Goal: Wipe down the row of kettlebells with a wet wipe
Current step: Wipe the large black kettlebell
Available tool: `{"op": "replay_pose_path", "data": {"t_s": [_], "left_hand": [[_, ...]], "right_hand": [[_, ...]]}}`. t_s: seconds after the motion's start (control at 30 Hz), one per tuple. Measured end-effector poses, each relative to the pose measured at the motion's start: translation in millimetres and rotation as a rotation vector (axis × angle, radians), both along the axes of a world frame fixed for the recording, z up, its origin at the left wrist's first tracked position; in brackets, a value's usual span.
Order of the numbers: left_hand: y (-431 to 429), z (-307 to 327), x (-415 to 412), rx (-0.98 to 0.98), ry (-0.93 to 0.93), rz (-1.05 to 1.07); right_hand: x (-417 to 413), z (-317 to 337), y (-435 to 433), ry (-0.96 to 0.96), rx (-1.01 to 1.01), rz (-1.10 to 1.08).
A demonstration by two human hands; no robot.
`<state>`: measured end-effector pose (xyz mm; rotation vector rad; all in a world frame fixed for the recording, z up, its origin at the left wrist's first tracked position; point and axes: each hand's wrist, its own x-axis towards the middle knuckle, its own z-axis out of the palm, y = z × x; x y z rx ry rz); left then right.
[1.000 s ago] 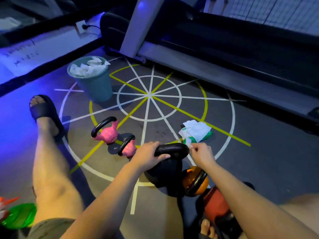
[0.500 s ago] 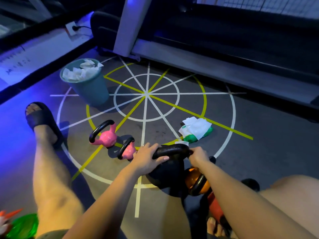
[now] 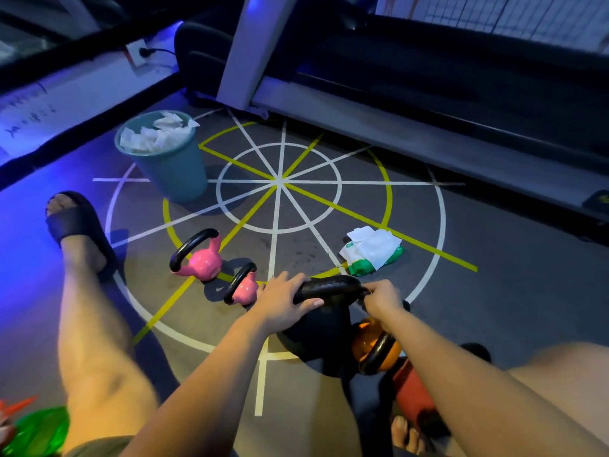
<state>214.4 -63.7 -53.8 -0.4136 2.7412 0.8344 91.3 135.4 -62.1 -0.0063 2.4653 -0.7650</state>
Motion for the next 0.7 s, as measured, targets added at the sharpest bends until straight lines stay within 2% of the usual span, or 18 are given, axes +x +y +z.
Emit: {"op": "replay_pose_path", "data": {"t_s": [0.2,0.3,0.37,0.43,0.5,0.6,0.7], "left_hand": [[6.5,6.5,2.4,-0.035,0.013,0.041],[11.8,5.2,9.5,-0.048,0.096,0.079],[14.8,2.4,21.7,0.043,0.237,0.138],[16.2,2.2,38.4,0.215,0.352,0.217],[14.7,-1.3,52.8,0.274,0.416,0.231],[11.9,-2.1,64.8,0.272,0.444,0.249],[12.7,4.0,70.2,0.271,0.443,0.285]], "right_hand": [[12.5,40.9,2.9,0.219,-0.172,0.002],[25.6,63.9,-15.1,0.266,-0.289,0.082],[41.2,73.5,-28.6,0.276,-0.327,0.162],[54.9,75.8,-41.7,0.305,-0.332,0.237],[65.0,77.1,-55.6,0.331,-0.295,0.328],[80.4,75.7,-70.6,0.277,-0.304,0.428],[90.2,76.3,-73.1,0.200,-0.354,0.427]]}}
